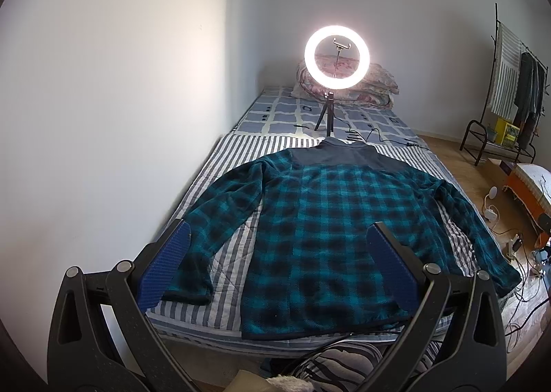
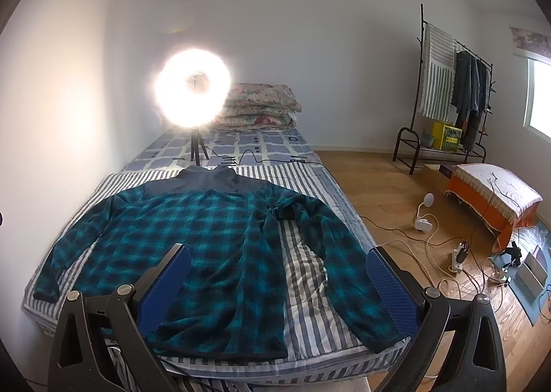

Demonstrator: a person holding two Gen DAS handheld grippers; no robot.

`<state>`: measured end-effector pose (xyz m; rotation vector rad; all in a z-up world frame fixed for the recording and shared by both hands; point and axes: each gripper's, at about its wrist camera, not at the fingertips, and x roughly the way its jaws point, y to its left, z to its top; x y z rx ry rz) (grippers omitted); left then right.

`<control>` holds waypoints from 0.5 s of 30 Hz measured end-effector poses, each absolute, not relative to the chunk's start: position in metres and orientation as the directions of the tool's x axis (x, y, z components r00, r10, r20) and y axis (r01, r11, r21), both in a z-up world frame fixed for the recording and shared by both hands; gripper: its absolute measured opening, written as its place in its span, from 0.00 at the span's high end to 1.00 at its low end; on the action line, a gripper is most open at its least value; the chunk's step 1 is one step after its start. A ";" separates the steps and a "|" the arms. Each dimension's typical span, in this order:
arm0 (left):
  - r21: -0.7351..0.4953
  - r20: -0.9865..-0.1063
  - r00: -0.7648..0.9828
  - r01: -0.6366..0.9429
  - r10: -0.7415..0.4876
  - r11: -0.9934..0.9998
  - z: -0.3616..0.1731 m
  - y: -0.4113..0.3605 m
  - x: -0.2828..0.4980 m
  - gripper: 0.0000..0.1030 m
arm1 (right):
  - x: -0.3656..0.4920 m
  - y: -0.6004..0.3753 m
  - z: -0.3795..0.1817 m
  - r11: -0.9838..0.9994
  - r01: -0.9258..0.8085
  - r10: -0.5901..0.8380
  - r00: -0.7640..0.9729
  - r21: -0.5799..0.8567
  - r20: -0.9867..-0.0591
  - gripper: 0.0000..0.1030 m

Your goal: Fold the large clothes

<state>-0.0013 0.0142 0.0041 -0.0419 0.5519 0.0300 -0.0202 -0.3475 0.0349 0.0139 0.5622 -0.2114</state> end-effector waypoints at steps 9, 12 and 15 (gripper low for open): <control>-0.035 -0.527 0.850 -0.043 0.018 0.998 0.003 0.017 0.000 0.00 | -0.020 -0.348 0.036 0.979 0.198 -0.188 0.827 -0.039 -0.530 0.01; -0.032 -0.529 0.848 -0.041 0.018 0.999 0.003 0.016 -0.001 0.00 | -0.019 -0.347 0.036 0.979 0.200 -0.190 0.827 -0.039 -0.529 0.01; -0.037 -0.534 0.845 -0.046 0.019 0.998 -0.002 0.022 0.000 0.00 | -0.019 -0.346 0.036 0.981 0.191 -0.177 0.828 -0.028 -0.532 0.01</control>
